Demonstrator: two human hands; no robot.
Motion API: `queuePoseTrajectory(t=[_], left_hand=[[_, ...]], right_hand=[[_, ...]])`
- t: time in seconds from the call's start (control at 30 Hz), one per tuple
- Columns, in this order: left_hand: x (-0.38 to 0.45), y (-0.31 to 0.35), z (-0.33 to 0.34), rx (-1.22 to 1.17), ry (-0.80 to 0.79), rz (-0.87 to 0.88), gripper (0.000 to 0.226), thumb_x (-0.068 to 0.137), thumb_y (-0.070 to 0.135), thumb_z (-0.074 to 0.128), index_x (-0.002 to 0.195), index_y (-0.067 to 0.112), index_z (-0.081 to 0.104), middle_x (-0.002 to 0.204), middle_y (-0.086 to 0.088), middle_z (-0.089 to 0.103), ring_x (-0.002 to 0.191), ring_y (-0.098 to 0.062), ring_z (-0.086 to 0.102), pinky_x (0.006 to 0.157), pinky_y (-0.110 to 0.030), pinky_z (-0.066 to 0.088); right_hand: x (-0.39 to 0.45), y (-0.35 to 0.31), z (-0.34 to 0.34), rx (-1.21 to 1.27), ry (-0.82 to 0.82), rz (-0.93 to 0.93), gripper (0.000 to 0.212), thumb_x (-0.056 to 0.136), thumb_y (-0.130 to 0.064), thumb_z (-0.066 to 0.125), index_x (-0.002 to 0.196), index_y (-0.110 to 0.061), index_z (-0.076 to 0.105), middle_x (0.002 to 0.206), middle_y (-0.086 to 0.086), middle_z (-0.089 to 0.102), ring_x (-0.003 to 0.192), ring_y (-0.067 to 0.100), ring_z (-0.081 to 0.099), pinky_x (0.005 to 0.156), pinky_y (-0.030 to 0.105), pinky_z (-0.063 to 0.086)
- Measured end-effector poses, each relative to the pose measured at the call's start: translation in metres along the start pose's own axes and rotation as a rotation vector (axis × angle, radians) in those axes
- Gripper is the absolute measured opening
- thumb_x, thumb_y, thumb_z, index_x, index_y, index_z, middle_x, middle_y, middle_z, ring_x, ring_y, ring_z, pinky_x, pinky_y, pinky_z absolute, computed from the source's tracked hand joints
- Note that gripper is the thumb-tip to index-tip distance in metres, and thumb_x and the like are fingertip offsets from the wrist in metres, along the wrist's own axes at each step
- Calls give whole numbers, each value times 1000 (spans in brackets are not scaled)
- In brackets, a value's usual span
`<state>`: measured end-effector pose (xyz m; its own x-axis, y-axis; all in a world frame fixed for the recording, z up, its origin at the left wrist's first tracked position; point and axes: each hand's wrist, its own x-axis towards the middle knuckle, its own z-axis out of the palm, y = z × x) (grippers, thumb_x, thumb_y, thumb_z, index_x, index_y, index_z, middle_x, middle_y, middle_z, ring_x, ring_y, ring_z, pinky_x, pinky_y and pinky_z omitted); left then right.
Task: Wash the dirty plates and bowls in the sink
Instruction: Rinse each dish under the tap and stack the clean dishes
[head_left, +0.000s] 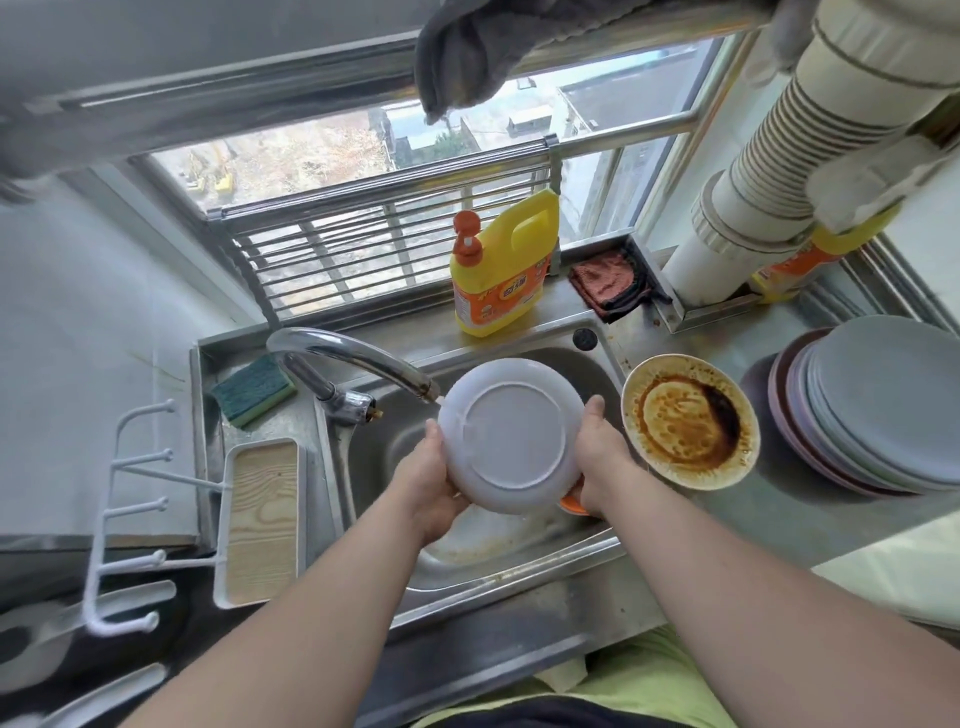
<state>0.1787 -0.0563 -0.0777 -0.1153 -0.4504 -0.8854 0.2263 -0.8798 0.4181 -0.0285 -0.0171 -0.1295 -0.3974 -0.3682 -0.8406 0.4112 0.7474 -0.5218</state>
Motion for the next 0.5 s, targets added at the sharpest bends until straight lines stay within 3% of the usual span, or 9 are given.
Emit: queuePoseTrajectory(t=[0.07,0.17,0.33,0.5], left_hand=[[-3,7,-5,64,5,70,28,110,42,51,122,23,68,103,-2,81,93,-25,73,72,-38,56],[-3,17,-20,102,7,134,16,108,35,58,108,22,68,92,-1,79,78,-19,70,64,-33,53],[-7,28,-49,134,71,201,14,106,30,62,106,17,66,86,-1,71,68,-13,62,44,-22,49],[-11,26,-85,82,84,102,19,108,20,58,120,9,67,83,-4,77,65,-13,71,50,-24,58]], right_hand=[[40,29,3,45,-31,72,68,78,-82,52,121,-30,67,120,6,72,104,37,71,85,66,60],[3,32,26,118,-113,228,46,90,-59,69,118,-22,72,107,4,80,96,34,77,85,57,62],[-33,28,56,81,-214,280,29,97,-44,71,113,-20,74,105,8,80,96,33,77,83,53,64],[-38,22,73,-10,-237,211,24,99,-33,70,113,-14,73,104,10,79,94,31,76,82,49,65]])
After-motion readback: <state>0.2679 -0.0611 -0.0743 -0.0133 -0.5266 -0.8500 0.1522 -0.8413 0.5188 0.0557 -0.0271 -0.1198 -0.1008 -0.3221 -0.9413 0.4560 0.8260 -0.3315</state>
